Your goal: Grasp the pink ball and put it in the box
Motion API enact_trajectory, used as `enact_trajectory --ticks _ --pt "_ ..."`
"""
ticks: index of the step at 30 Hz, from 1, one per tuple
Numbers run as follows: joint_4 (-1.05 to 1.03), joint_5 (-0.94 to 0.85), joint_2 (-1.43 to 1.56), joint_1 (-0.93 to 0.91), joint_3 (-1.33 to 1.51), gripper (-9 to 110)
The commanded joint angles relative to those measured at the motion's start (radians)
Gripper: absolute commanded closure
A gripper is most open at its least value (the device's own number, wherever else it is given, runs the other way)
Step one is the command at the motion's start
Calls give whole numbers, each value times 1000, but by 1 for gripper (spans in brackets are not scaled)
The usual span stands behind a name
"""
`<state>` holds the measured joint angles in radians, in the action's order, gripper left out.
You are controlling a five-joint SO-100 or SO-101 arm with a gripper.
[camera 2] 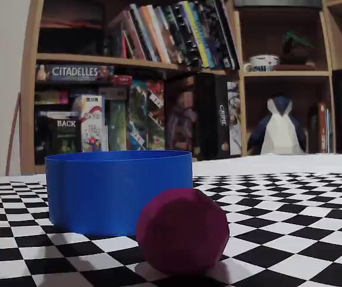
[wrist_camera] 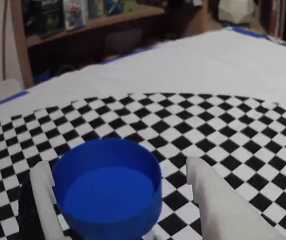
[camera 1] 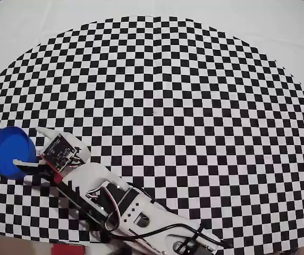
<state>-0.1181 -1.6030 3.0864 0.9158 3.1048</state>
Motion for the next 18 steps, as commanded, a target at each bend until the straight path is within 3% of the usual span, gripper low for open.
enact_trajectory --ticks 1,18 --pt "11 -8 -26 11 8 71" --pt "11 2 -178 -11 8 71"
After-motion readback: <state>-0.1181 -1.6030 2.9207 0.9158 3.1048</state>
